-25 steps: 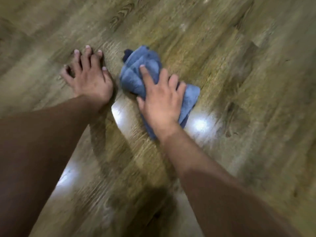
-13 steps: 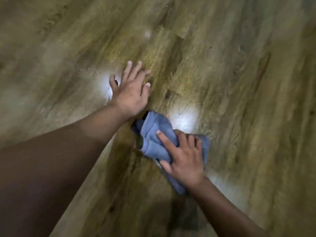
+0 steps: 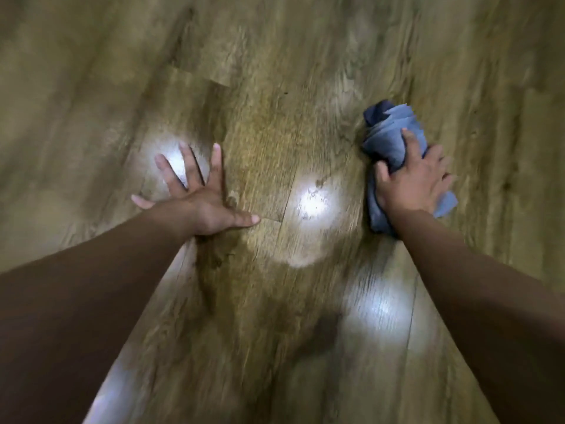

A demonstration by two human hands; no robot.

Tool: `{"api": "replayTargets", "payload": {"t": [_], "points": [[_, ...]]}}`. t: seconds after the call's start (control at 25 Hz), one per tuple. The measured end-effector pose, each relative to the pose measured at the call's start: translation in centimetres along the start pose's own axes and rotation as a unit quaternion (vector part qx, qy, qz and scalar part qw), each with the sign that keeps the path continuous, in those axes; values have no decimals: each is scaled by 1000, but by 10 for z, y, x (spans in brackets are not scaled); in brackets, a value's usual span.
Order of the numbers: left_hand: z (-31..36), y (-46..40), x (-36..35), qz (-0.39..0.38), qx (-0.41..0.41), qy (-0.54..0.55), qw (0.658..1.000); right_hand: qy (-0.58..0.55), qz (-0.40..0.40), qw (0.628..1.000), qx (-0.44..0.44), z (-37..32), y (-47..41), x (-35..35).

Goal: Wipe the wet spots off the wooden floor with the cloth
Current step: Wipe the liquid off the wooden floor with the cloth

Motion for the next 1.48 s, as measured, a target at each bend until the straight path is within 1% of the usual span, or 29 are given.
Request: {"api": "replayTargets", "payload": {"t": [0.12, 0.28, 0.36, 0.44, 0.52, 0.64, 0.68, 0.76, 0.84, 0.88, 0.96, 1.0, 1.08, 1.16, 1.2, 1.24, 1.28, 1.32, 1.4, 1.48], "points": [[7, 4, 2, -8, 15, -7, 1000, 0, -1, 999, -42, -1, -31, -3], [10, 10, 3, -19, 17, -13, 1000, -8, -18, 999, -38, -10, -19, 0], [9, 8, 6, -28, 22, -3, 999, -23, -12, 999, -19, -25, 4, 10], [10, 8, 7, -31, 23, 17, 999, -28, -10, 999, 39, -46, 55, 20], [10, 7, 7, -20, 27, 33, 999, -50, -30, 990, 125, -69, 125, 33], [11, 7, 6, -2, 31, 39, 999, -53, -72, 960, 264, -86, 210, 44], [12, 7, 5, -1, 31, 37, 999, -53, -78, 949, 300, -85, 216, 45], [13, 7, 4, 1, 26, 37, 999, -49, -68, 930, 358, -76, 199, 46], [13, 5, 5, 7, 17, 37, 999, -35, -66, 921, 382, -63, 166, 45], [12, 4, 5, 4, 17, 33, 999, -20, -70, 925, 374, -53, 143, 43], [8, 3, 4, -6, 23, 22, 999, 24, -79, 948, 309, -28, 87, 33], [8, 2, 4, -8, 21, 16, 1000, 42, -79, 963, 254, -12, 53, 29], [7, 1, 3, -8, 16, 10, 1000, 45, -93, 989, 107, 22, -13, 22], [7, 1, 3, -4, 18, 9, 1000, 4, -119, 992, -39, 42, -56, 19], [7, 1, 3, -2, 19, 9, 1000, -6, -122, 989, -83, 41, -62, 17], [8, 1, 3, -3, 21, 9, 1000, -7, -120, 987, -107, 33, -58, 16], [9, 2, 3, -3, 24, 10, 1000, -10, -113, 987, -111, 20, -46, 18], [9, 2, 4, -2, 27, 13, 1000, -15, -102, 990, -91, 2, -30, 22], [11, 2, 4, 1, 29, 12, 1000, -8, -85, 996, 6, -37, 18, 35], [11, 2, 4, 0, 32, 8, 999, -3, -81, 989, 123, -75, 83, 43]]}}
Point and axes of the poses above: each hand's wrist, its own y-axis away from the middle knuckle, its own x-axis out of the back of the hand, z = x × y, the point moved 3 cm from there along -y, towards the middle knuckle, and after that the axes turned 5 degrees about y, right-handed, at the moved point
